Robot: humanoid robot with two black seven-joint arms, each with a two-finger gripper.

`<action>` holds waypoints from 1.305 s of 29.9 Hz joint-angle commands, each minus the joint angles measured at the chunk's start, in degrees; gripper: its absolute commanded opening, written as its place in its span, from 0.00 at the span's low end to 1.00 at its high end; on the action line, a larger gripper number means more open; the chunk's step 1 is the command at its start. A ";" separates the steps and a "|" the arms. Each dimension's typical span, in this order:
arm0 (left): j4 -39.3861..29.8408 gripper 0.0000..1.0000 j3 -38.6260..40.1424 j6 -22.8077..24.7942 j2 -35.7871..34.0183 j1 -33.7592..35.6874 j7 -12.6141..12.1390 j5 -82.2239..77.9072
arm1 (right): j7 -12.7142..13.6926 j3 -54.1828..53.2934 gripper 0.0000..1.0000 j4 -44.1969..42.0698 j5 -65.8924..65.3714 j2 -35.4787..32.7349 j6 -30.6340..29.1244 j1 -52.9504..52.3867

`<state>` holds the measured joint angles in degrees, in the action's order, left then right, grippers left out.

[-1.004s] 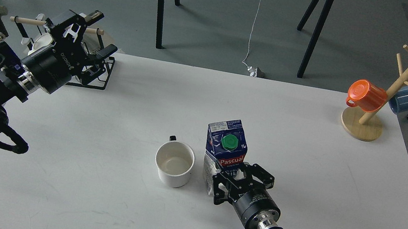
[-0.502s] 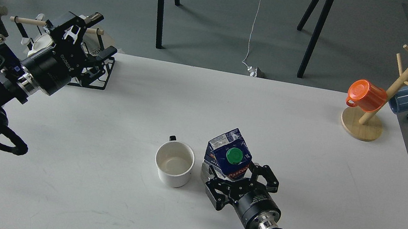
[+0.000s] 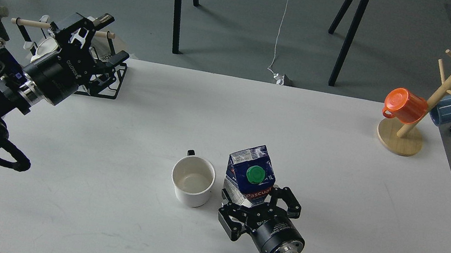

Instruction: Place cup and milk with both arms

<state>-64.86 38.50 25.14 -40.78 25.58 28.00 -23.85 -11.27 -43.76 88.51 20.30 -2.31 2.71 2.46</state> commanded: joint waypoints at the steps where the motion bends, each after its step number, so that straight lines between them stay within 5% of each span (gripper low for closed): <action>1: 0.00 0.87 0.00 0.00 0.00 0.00 0.00 -0.05 | -0.15 -0.01 0.97 0.96 -0.17 -1.47 0.01 0.62; 39: 1.49 0.87 0.00 0.17 0.18 -0.44 0.00 -0.14 | -0.59 -0.27 0.97 10.90 -0.35 -8.59 -0.16 9.75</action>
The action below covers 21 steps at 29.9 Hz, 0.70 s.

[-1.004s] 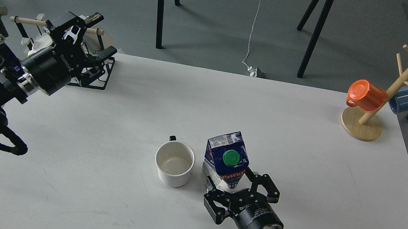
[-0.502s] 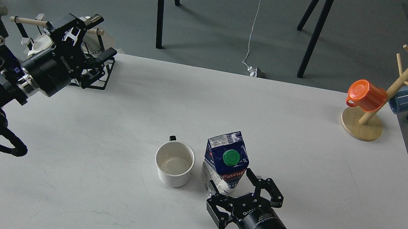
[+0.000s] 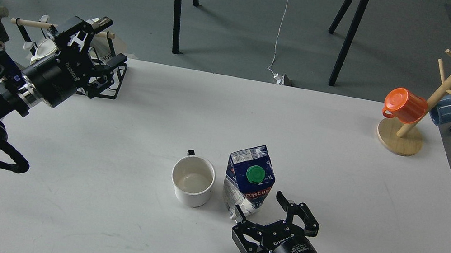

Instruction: Place cup and milk with both arms

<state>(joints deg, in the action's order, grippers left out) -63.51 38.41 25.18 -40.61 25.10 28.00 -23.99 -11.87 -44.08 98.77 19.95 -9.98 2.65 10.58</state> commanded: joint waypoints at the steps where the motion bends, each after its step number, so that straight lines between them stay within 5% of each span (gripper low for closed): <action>1: 0.14 0.87 0.00 0.22 0.00 0.03 0.00 0.00 | 0.01 0.05 0.97 0.54 0.00 -1.09 -0.37 2.16; 9: 0.40 0.87 0.00 0.22 0.00 0.03 0.00 0.00 | 0.18 2.86 0.98 0.54 -0.08 -6.79 -11.07 5.41; 17: 0.40 0.87 0.00 0.13 0.00 0.03 0.00 0.00 | 0.18 3.92 0.98 0.54 -0.17 -19.18 -30.65 7.08; 21: 1.02 0.87 0.00 0.13 0.09 0.03 0.00 0.00 | 0.18 2.78 0.98 0.46 -0.43 -26.73 -30.65 8.31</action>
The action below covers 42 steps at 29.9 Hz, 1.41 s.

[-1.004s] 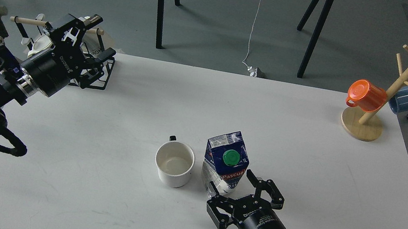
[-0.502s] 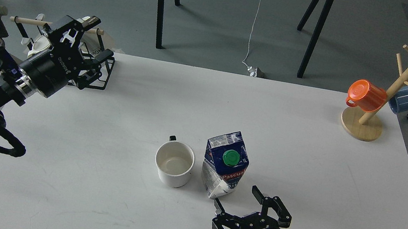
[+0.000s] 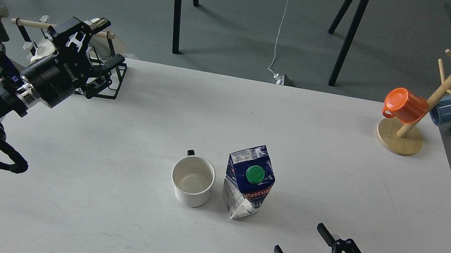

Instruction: Place cup and milk with both arms

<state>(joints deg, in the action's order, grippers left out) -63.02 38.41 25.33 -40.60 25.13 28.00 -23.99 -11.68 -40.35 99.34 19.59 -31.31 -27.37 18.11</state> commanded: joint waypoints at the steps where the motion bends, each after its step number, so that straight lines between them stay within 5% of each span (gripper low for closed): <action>1: 0.70 0.87 0.00 -0.01 0.35 0.00 0.00 0.00 | -0.10 -1.31 0.98 -0.11 -0.08 -7.26 -0.63 0.78; 7: 0.62 0.87 0.17 0.25 0.61 0.00 0.00 0.17 | -0.98 -12.01 0.98 -1.43 1.24 -16.85 -0.63 0.96; 15: 0.53 0.87 1.05 0.51 0.44 -0.61 0.00 0.61 | -0.80 -32.59 0.98 -6.26 3.35 -17.56 -0.63 -4.38; 25: -0.44 0.87 7.11 2.67 0.09 -4.91 0.00 0.88 | -0.45 -28.74 0.97 -19.62 3.35 -16.94 -0.63 -23.64; 42: -0.44 0.87 12.30 2.67 -1.67 -5.62 0.00 0.88 | -1.07 -27.77 0.98 -22.61 3.09 -14.13 -0.63 -24.79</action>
